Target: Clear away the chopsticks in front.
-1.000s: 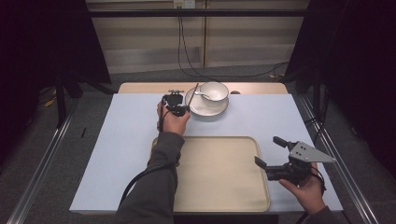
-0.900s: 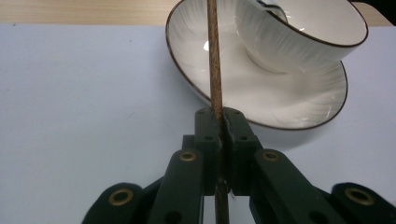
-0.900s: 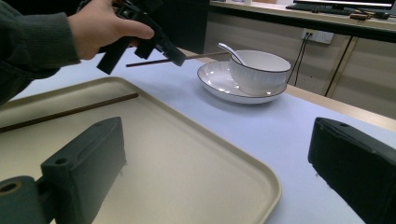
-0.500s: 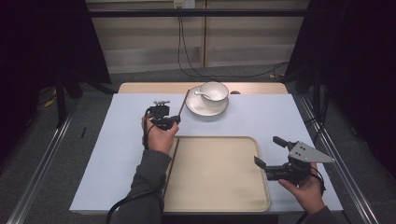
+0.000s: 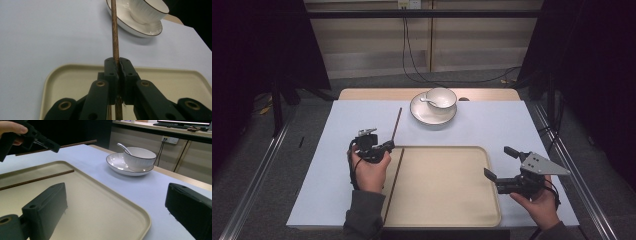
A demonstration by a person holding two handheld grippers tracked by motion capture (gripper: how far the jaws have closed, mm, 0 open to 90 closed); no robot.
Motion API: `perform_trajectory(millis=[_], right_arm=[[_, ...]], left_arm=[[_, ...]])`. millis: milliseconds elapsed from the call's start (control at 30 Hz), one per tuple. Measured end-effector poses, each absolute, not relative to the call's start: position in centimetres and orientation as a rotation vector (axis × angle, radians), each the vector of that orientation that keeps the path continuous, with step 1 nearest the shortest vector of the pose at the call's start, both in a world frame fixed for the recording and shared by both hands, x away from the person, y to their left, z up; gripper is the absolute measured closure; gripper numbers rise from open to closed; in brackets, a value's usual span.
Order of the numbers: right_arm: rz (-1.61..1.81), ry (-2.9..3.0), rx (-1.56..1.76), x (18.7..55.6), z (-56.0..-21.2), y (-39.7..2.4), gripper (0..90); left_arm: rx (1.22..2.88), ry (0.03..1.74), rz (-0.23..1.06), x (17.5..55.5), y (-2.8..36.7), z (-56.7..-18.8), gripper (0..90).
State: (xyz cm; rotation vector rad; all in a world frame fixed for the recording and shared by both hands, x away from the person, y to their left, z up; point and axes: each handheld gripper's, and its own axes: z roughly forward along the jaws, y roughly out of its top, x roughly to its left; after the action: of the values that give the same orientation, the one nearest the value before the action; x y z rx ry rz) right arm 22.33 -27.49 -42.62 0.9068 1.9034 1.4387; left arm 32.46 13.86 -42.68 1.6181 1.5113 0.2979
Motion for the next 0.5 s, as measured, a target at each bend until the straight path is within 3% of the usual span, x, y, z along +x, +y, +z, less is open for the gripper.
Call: perform_trajectory(millis=[500], right_arm=[[1.433,1.905,0.909,22.3,-42.6,-27.5,3.4]], left_arm=[[1.553,1.517,0.29,27.8,14.6,-43.7,85.4]])
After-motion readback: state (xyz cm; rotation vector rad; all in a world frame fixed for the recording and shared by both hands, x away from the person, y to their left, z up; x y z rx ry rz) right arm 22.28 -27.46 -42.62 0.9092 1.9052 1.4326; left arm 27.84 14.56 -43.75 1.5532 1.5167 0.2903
